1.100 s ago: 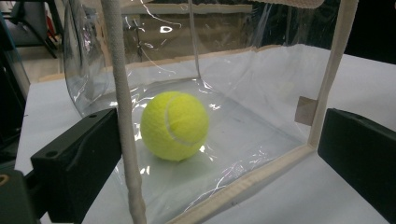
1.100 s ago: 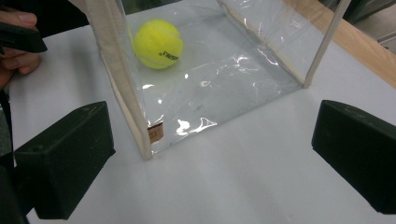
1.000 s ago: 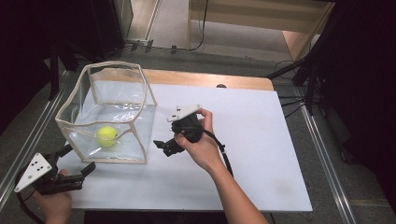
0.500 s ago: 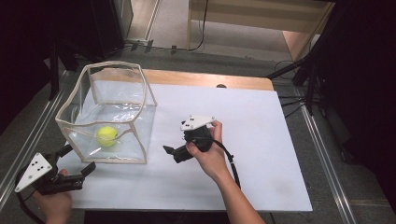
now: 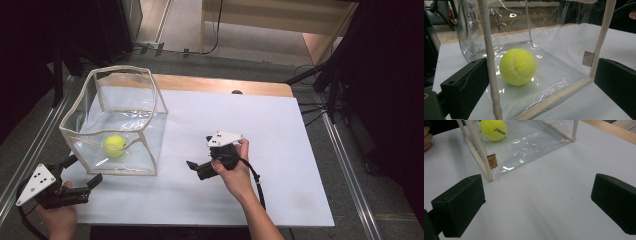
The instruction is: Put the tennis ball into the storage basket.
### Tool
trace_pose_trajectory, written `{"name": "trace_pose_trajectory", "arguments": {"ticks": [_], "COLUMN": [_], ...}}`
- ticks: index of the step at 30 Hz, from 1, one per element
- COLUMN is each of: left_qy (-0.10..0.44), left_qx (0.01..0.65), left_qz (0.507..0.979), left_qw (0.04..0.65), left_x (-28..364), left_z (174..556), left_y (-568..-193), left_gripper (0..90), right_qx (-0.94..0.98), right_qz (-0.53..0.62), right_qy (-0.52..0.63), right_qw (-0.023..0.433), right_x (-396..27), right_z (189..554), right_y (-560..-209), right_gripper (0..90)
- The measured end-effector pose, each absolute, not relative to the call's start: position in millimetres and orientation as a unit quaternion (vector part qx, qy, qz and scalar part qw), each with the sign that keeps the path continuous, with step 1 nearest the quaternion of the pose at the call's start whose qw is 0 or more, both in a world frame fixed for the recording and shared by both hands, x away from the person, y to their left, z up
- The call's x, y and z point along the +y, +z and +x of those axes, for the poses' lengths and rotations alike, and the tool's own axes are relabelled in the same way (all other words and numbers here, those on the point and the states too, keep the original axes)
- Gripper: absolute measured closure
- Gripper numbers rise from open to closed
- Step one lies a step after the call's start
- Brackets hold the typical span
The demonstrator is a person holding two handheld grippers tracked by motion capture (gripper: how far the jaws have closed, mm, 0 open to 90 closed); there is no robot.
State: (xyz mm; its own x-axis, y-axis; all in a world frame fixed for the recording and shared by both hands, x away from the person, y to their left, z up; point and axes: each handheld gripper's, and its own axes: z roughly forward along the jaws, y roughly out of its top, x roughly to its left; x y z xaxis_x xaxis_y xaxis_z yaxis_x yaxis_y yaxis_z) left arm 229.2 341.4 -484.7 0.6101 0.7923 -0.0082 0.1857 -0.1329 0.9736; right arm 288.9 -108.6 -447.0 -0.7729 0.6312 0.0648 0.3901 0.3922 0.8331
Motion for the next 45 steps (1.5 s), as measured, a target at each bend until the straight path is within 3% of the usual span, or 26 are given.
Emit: {"name": "trace_pose_trajectory", "arguments": {"ticks": [45], "left_qy": [0.274], "left_qx": [0.349], "left_qz": [0.705], "left_qw": [0.553], "left_x": [340.6], "left_z": [229.1], "left_y": [-484.8], "left_gripper": [0.1], "right_qx": [0.765], "right_qz": [0.410], "right_qy": [0.460], "right_qw": [0.189], "right_x": [-229.2], "right_z": [239.9], "right_y": [-478.8], "right_gripper": [0.0]}}
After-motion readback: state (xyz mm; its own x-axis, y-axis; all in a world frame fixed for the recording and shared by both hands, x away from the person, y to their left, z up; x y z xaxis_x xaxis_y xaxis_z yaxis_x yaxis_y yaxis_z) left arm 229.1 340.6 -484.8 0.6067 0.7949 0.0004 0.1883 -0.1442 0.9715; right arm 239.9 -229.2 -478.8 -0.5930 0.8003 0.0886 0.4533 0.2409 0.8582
